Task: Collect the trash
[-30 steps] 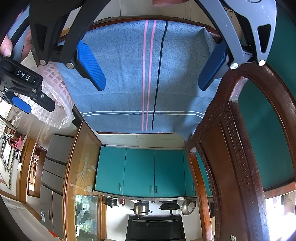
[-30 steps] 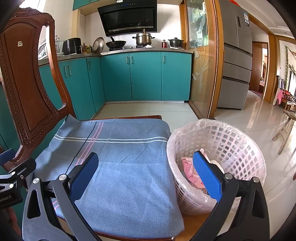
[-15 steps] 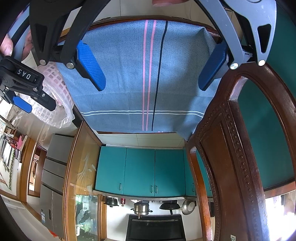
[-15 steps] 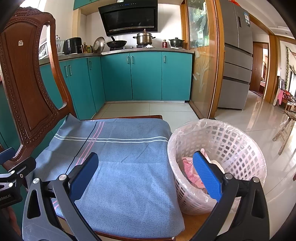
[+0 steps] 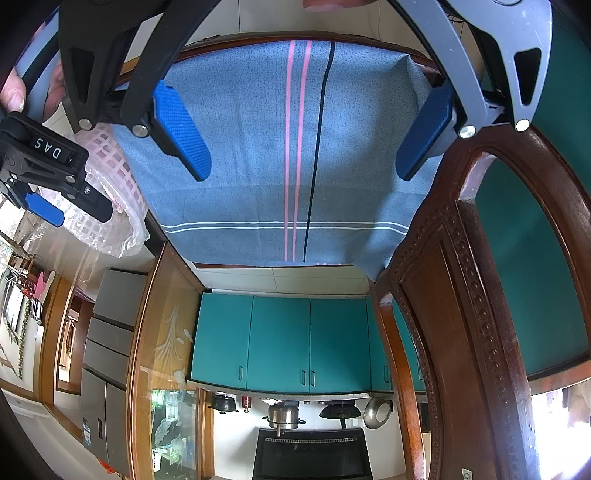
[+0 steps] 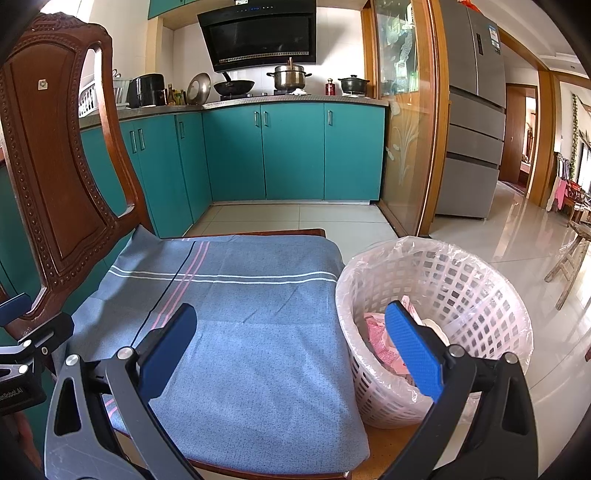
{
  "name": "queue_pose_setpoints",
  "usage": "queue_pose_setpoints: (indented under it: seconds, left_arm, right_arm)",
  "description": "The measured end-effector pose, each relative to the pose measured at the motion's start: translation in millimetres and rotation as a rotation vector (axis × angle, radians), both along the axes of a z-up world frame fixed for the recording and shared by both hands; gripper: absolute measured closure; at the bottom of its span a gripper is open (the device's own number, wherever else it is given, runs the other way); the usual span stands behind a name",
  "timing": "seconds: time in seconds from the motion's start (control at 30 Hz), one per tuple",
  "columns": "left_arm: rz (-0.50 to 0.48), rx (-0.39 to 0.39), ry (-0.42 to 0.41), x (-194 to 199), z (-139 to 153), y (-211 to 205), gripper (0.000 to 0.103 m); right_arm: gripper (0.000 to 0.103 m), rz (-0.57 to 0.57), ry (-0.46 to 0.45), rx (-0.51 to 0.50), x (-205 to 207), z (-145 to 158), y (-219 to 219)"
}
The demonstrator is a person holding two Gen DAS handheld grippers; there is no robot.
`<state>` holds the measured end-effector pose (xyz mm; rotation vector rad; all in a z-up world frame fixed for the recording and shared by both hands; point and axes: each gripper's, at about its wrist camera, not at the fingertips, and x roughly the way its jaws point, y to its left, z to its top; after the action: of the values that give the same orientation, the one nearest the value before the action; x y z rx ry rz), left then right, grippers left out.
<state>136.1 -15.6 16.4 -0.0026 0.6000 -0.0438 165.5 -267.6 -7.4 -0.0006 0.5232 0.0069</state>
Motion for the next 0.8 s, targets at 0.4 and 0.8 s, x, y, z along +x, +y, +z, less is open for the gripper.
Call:
queue_pose_setpoints:
  seconds: [0.4, 0.8]
  left_arm:
    - [0.001, -0.001, -0.001, -0.2, 0.1, 0.0, 0.003]
    - [-0.003, -0.003, -0.002, -1.4, -0.4, -0.2, 0.003]
  right_arm:
    - [0.003, 0.001, 0.0, -0.001, -0.5, -0.1, 0.7]
    - [0.003, 0.002, 0.001, -0.002, -0.8, -0.3, 1.9]
